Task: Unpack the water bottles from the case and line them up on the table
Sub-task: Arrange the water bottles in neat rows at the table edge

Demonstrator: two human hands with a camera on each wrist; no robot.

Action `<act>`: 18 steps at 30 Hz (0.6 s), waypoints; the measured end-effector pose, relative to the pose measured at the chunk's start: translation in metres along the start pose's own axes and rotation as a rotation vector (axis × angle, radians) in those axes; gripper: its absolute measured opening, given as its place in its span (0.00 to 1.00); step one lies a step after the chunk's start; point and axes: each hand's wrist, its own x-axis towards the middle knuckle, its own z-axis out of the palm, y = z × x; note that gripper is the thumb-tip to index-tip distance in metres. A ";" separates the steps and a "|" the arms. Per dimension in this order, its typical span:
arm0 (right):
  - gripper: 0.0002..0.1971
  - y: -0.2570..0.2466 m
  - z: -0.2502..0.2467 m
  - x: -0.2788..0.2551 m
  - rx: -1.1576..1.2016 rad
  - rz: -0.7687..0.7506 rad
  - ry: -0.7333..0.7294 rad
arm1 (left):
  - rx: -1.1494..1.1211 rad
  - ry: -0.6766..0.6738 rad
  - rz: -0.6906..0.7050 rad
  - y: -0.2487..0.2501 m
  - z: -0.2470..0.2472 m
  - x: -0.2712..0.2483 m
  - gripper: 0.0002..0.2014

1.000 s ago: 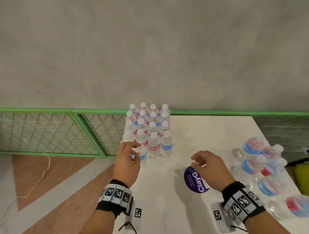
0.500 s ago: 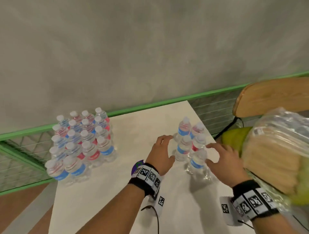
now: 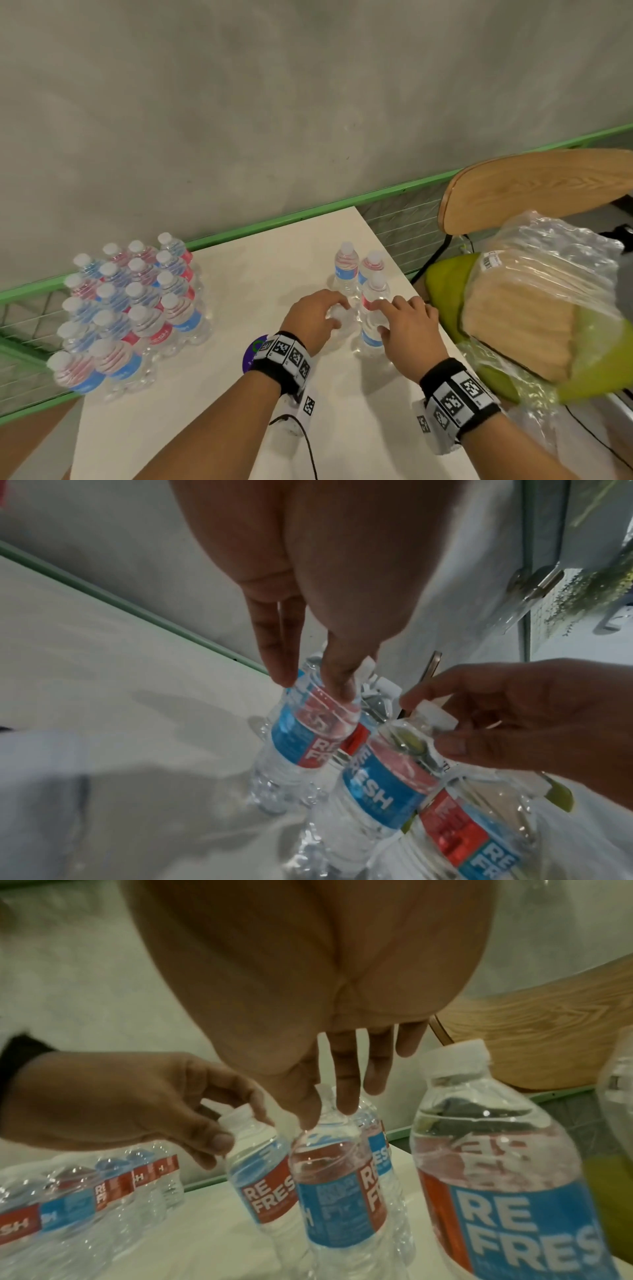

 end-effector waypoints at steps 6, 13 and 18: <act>0.17 -0.012 -0.011 0.003 0.075 0.039 -0.092 | -0.087 0.071 -0.105 -0.033 -0.033 -0.062 0.12; 0.12 -0.068 -0.017 -0.018 0.167 -0.057 -0.213 | -0.041 0.201 -0.266 -0.080 -0.083 -0.142 0.14; 0.13 -0.119 -0.010 -0.032 0.420 -0.209 -0.401 | 0.070 0.312 -0.411 -0.120 -0.120 -0.174 0.15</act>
